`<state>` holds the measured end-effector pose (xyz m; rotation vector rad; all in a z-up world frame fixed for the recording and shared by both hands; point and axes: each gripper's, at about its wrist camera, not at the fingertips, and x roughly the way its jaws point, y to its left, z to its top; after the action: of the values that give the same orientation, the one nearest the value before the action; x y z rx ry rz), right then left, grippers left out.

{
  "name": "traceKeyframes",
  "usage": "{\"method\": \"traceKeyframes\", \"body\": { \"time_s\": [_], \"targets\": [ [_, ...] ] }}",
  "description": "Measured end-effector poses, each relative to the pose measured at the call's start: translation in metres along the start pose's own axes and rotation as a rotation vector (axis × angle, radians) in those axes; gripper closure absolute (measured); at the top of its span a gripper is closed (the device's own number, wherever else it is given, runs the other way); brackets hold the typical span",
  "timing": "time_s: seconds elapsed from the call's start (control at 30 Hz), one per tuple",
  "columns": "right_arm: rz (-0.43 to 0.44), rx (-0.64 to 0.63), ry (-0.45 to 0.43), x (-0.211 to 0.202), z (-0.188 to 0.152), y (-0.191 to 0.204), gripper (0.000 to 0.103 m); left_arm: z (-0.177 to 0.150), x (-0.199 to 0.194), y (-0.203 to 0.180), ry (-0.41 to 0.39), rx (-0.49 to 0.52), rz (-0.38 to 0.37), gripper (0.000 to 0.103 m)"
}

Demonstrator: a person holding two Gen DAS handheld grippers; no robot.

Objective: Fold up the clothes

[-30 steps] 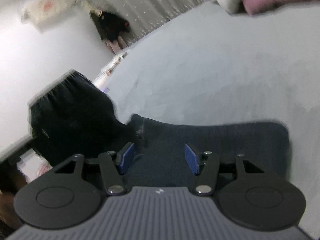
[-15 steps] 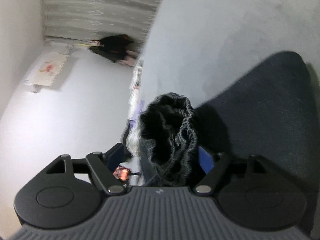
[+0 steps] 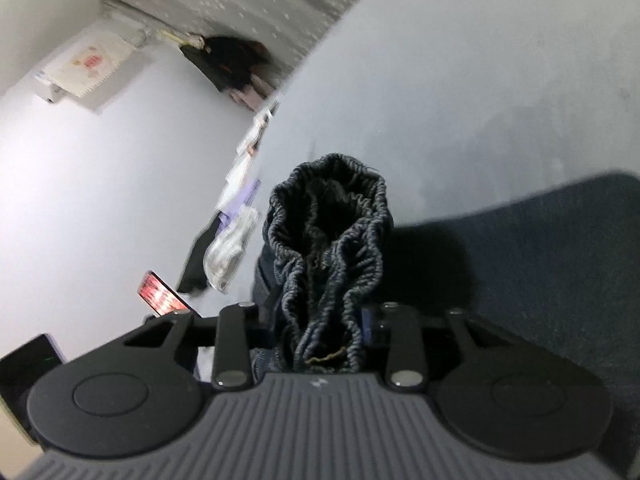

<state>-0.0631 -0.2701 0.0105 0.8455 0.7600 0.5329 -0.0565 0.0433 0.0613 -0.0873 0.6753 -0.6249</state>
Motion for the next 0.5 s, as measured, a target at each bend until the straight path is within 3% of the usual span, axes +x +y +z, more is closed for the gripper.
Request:
{"method": "traceKeyframes", "body": {
  "time_s": [0.27,0.4,0.5],
  "targets": [
    [-0.023,0.006,-0.104,-0.072,0.013,-0.005,0.068,0.012,0.024,-0.001,0.041,-0.03,-0.022,0.032],
    [-0.124,0.057,-0.092,-0.09,0.006,-0.04,0.067,0.008,0.054,-0.026,0.067,0.037,-0.078,0.032],
    [-0.25,0.099,-0.039,-0.089,-0.009,-0.072,0.052,-0.007,0.078,-0.044,0.118,0.103,-0.072,0.032]
  ]
}}
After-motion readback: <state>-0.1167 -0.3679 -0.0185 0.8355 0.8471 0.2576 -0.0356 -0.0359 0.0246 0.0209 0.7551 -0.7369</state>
